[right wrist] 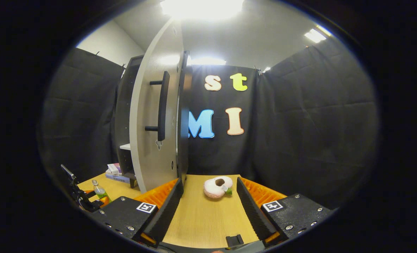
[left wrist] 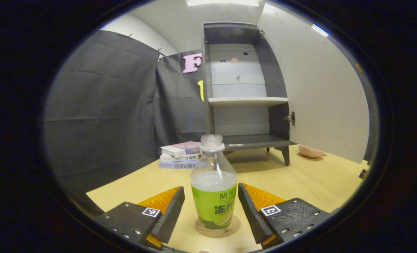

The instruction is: Open the cabinet door with the right hand, grasp the bottle in the cabinet with the left hand and place it on the coaster, then close the cabinet door with the right hand.

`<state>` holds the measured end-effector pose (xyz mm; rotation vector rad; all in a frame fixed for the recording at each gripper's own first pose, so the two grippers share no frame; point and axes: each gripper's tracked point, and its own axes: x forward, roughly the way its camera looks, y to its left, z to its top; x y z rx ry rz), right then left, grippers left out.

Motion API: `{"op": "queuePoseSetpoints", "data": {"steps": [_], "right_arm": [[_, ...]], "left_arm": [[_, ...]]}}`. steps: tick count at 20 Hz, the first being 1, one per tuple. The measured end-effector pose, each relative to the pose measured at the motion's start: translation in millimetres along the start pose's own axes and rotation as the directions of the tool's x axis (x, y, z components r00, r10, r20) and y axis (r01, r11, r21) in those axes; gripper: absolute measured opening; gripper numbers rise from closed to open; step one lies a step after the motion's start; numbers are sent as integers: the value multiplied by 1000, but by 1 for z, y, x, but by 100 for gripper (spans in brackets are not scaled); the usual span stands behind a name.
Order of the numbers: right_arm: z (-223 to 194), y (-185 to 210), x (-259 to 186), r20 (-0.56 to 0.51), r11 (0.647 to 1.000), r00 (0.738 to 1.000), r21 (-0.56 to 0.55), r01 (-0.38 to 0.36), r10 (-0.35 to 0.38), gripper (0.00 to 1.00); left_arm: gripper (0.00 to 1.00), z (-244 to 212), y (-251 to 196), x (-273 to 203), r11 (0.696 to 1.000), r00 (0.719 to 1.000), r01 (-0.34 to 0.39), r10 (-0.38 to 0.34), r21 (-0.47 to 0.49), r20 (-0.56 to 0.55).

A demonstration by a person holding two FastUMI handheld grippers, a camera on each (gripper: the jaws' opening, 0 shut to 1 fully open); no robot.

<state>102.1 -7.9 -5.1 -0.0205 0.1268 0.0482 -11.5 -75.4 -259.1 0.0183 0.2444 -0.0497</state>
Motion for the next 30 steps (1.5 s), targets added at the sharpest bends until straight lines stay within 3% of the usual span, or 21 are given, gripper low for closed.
{"op": "queuePoseSetpoints", "data": {"steps": [4, 5, 6, 7, 8, 11, 12, 16, 17, 18, 20, 24, 25, 27, 28, 30], "right_arm": [[18, -6, 4, 36, 999, 999, 49, 3, -5, 94], [22, -6, 5, 42, 997, 999, 72, -5, 2, 94], [27, -4, 8, 47, 995, 999, 93, -20, 16, 94], [31, -3, 11, 54, 994, 998, 107, -29, 24, 94], [35, -5, 15, 59, 993, 998, 116, -30, 24, 94], [48, -5, 27, 76, 987, 997, 156, -22, 11, 94], [54, -3, 31, 87, 985, 996, 170, -19, 4, 91], [73, 2, 42, 107, 984, 993, 178, 27, -46, 93], [77, 2, 44, 107, 983, 992, 177, 43, -63, 93], [82, 4, 45, 110, 983, 991, 176, 56, -76, 93], [91, 8, 48, 117, 981, 988, 178, 77, -99, 93], [105, 19, 53, 122, 979, 983, 169, 118, -140, 93], [105, 24, 55, 112, 980, 983, 158, 124, -142, 93], [103, 24, 53, 97, 979, 980, 121, 164, -176, 93], [106, 26, 52, 101, 977, 976, 111, 180, -192, 92], [108, 30, 53, 105, 975, 971, 86, 206, -214, 92]], "left_arm": [[87, 37, 8, -14, 1000, 1000, -20, 20, -14, 15], [83, 47, 10, -19, 999, 1000, -26, 26, -19, 13], [92, 56, 12, -25, 999, 999, -31, 31, -20, 12], [87, 69, 15, -32, 999, 999, -40, 41, -19, 16], [92, 84, 18, -41, 999, 999, -43, 43, -20, 27], [87, 118, 30, -66, 998, 997, -55, 57, -38, 54], [92, 127, 33, -72, 998, 997, -52, 55, -46, 60], [92, 157, 53, -87, 995, 993, -80, 84, -54, 82], [87, 164, 58, -88, 996, 993, -78, 82, -54, 85], [92, 172, 65, -88, 995, 992, -81, 85, -50, 95], [92, 185, 82, -88, 995, 989, -94, 98, -39, 110], [82, 200, 109, -83, 996, 988, -82, 87, -42, 126], [87, 202, 113, -81, 996, 988, -80, 85, -45, 131], [87, 205, 127, -80, 996, 987, -72, 78, -49, 139], [82, 205, 135, -79, 996, 987, -70, 76, -49, 142], [87, 206, 144, -73, 997, 986, -53, 60, -50, 152]]}}
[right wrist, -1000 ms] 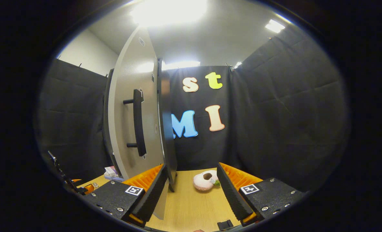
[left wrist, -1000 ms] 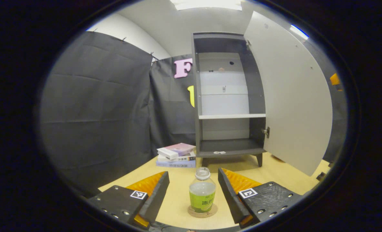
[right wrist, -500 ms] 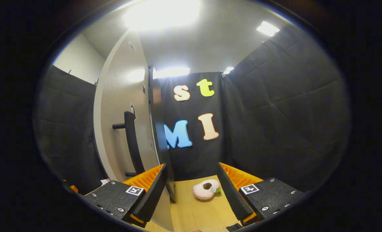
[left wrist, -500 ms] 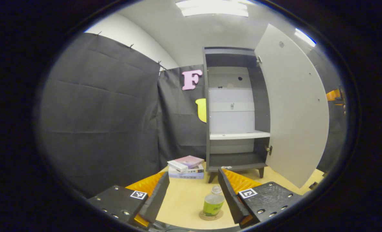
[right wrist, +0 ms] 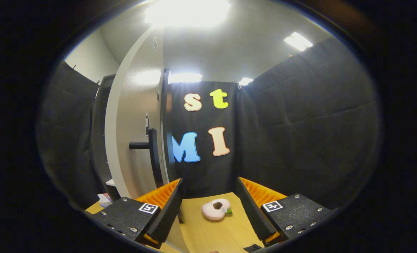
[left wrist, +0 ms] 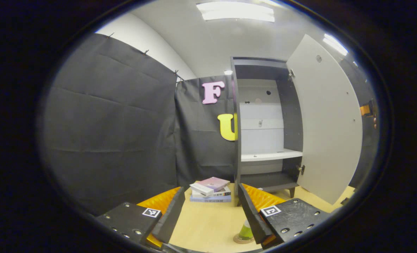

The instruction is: Open the cabinet door with the right hand, grasp the bottle in the cabinet with the left hand and place it on the coaster, then close the cabinet door with the right hand.

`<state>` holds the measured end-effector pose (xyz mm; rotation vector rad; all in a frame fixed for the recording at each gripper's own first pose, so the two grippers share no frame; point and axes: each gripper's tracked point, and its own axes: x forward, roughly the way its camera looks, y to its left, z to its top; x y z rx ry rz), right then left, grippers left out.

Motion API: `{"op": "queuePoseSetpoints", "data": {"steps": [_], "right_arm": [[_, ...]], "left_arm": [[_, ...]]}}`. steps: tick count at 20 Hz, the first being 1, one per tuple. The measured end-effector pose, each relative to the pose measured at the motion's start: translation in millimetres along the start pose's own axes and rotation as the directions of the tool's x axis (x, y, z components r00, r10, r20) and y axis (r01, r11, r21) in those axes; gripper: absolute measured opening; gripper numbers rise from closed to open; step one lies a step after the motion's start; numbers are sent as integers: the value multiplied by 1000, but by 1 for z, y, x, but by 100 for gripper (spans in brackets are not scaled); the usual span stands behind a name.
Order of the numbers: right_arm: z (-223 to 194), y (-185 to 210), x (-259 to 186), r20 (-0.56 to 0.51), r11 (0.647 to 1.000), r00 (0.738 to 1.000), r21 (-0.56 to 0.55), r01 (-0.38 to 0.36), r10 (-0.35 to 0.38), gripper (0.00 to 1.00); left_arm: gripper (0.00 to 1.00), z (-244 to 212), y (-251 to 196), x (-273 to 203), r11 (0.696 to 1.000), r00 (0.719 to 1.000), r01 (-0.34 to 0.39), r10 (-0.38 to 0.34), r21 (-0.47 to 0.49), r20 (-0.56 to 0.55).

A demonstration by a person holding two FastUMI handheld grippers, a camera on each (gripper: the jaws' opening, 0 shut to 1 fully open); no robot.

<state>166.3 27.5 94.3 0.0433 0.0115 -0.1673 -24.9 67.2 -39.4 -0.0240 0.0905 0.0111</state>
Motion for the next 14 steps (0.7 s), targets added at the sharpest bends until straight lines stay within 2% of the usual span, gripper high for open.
{"op": "queuePoseSetpoints", "data": {"steps": [1, 2, 3, 4, 5, 6, 7, 8, 9, 10, 12, 13, 14], "right_arm": [[1, 3, -2, 3, 1000, 1000, -16, 8, -8, 92], [1, 7, -3, 3, 999, 1000, -30, 11, -11, 92], [1, 12, -6, 4, 999, 1000, -35, 10, -10, 92], [1, 19, -9, 2, 999, 1000, -33, 4, -4, 91], [1, 28, -13, 1, 1000, 1000, -25, -5, 5, 92], [0, 35, -16, -1, 1000, 1000, -19, -15, 15, 92], [0, 45, -19, -1, 1000, 1000, -15, -24, 24, 92], [0, 52, -23, -1, 999, 999, -16, -32, 32, 91], [0, 60, -27, 1, 999, 999, -17, -38, 39, 91], [-1, 68, -29, 2, 999, 999, -19, -45, 46, 92], [-1, 85, -31, 4, 998, 998, -16, -61, 61, 91], [-1, 93, -33, 4, 998, 998, -12, -68, 68, 92], [-1, 100, -33, 5, 997, 997, -6, -74, 74, 92]], "left_arm": [[87, -2, 5, 2, 1000, 1000, 8, -8, -4, -2], [82, -4, 9, 6, 1000, 1000, 15, -15, -9, -4], [87, -6, 13, 9, 1000, 1000, 22, -22, -14, -5], [82, -7, 16, 14, 999, 1000, 29, -29, -17, -4], [82, -8, 18, 18, 999, 999, 39, -39, -19, -4], [87, -12, 20, 22, 999, 999, 48, -48, -22, -7], [82, -14, 22, 26, 998, 998, 56, -56, -24, -10], [82, -15, 25, 30, 998, 998, 61, -61, -26, -11], [87, -16, 26, 32, 997, 998, 66, -66, -29, -12], [82, -16, 28, 36, 997, 997, 75, -75, -33, -9], [82, -17, 34, 41, 996, 996, 86, -86, -32, -5], [87, -17, 38, 43, 996, 996, 90, -90, -28, -6], [82, -18, 42, 45, 995, 996, 92, -92, -26, -5]]}}
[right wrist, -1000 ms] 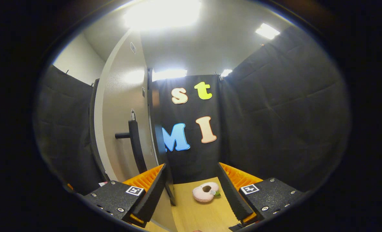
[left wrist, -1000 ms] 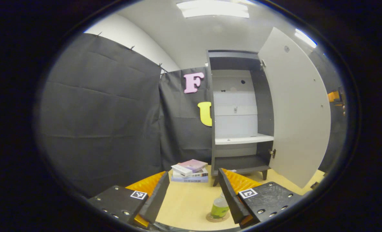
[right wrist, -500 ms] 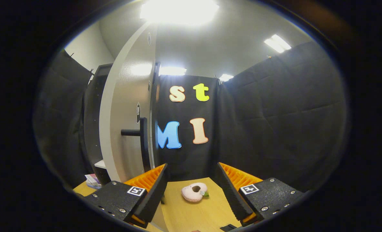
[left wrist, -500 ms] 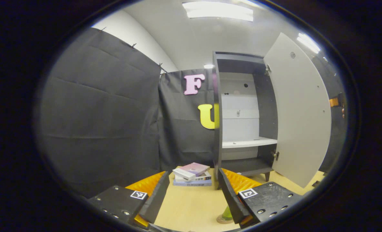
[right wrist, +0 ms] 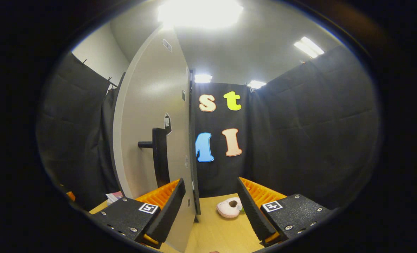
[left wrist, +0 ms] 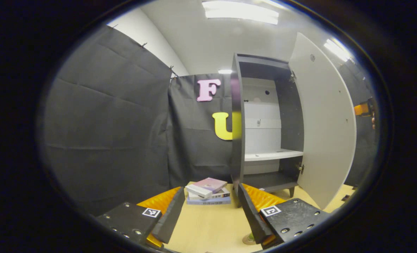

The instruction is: Open the cabinet door with the right hand, grasp the bottle in the cabinet with the left hand and place it on the coaster, then close the cabinet door with the right hand.

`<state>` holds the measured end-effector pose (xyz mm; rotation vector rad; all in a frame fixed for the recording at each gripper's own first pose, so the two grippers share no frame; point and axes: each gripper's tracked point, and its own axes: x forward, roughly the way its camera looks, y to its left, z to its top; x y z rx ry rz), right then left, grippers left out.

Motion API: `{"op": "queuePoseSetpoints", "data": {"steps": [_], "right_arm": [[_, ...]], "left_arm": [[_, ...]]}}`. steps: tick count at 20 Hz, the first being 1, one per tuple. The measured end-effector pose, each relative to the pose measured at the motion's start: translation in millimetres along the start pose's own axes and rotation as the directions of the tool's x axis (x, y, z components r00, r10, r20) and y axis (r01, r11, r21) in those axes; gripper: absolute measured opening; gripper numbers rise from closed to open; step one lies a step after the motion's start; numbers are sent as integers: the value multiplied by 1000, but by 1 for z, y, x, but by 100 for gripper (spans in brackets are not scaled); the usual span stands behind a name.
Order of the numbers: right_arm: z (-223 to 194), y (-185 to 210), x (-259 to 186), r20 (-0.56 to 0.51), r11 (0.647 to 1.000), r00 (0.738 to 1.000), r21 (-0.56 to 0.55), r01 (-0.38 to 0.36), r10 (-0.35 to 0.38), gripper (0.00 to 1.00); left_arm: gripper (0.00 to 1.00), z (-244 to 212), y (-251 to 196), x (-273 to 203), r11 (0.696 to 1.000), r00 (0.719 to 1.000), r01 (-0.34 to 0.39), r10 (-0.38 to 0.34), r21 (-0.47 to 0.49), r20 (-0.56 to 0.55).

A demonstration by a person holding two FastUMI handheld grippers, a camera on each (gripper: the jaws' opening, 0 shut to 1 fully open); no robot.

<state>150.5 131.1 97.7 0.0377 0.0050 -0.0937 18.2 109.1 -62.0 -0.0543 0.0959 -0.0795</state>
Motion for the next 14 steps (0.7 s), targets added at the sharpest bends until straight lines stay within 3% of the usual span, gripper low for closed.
{"op": "queuePoseSetpoints", "data": {"steps": [2, 3, 4, 5, 9, 10, 14], "right_arm": [[-2, 15, 0, 0, 1000, 1000, 9, -15, 15, 92], [-2, 23, 1, 1, 1000, 1000, 10, -23, 23, 92], [-2, 30, 1, 4, 1000, 1000, 11, -29, 29, 92], [-1, 36, 1, 10, 999, 999, 11, -34, 33, 92], [-4, 62, 3, 19, 998, 998, 20, -58, 58, 92], [-4, 68, 7, 20, 997, 997, 23, -69, 69, 92], [-6, 101, 15, 21, 993, 993, 24, -120, 119, 92]], "left_arm": [[82, -2, 7, 2, 1000, 1000, 4, -4, -2, -1], [87, -3, 12, 3, 1000, 1000, 5, -5, -4, -2], [82, -4, 16, 3, 1000, 1000, 6, -6, -6, -6], [87, -5, 20, 4, 1000, 1000, 6, -6, -7, -7], [82, -3, 39, 4, 1000, 1000, -1, 1, 3, -4], [87, -3, 44, 4, 1000, 1000, -5, 5, 4, -2], [87, -2, 57, 6, 1000, 1000, -16, 16, 4, -1]]}}
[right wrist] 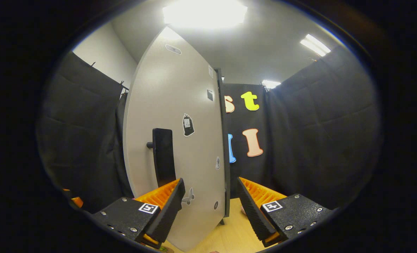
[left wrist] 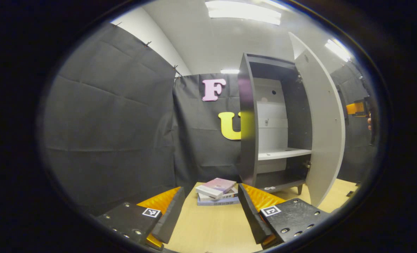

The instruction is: Open the cabinet door with the right hand, grasp the bottle in the cabinet with the left hand and place it on the coaster, then close the cabinet door with the right hand.

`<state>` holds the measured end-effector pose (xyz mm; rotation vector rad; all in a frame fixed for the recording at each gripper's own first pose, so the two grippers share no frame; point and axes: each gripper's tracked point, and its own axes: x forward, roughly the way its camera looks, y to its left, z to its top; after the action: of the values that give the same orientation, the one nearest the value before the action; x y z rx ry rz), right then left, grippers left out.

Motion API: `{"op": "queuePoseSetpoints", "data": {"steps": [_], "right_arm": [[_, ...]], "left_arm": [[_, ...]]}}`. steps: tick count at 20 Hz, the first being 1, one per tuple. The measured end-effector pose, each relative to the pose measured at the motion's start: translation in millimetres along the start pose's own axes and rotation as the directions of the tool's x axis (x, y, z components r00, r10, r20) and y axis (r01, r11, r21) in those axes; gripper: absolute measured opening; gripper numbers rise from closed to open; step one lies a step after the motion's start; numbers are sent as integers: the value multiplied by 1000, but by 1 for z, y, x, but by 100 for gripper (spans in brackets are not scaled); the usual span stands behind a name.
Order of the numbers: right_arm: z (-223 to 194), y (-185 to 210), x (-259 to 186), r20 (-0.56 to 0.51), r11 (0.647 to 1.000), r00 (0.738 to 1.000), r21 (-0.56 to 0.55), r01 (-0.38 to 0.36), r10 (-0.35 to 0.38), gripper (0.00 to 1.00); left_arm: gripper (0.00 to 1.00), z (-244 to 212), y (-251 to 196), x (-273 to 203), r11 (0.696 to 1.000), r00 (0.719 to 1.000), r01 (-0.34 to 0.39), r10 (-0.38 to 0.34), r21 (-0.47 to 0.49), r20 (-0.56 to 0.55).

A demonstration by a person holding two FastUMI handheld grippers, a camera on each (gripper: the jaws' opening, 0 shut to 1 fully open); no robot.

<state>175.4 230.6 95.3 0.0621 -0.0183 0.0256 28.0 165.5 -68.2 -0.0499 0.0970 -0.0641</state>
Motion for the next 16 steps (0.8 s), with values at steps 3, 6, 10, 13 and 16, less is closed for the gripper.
{"op": "queuePoseSetpoints", "data": {"steps": [3, 6, 10, 13, 16], "right_arm": [[-3, 23, 10, -2, 999, 999, -9, -35, 35, 92], [-9, 48, 20, -8, 997, 997, 5, -80, 80, 93], [-17, 65, 28, -15, 994, 994, 11, -105, 105, 93], [-25, 65, 25, -26, 994, 994, 12, -108, 109, 93], [-28, 54, 17, -37, 995, 995, 6, -96, 96, 93]], "left_arm": [[87, 0, 9, 0, 1000, 1000, -4, 4, -2, -7], [82, 2, 14, 2, 1000, 1000, 4, -4, -13, -15], [87, 14, 21, 8, 1000, 1000, 9, -9, 6, 0], [87, 21, 19, 14, 1000, 1000, 21, -21, 7, 6], [87, 24, 8, 19, 999, 999, 41, -41, -4, 8]]}}
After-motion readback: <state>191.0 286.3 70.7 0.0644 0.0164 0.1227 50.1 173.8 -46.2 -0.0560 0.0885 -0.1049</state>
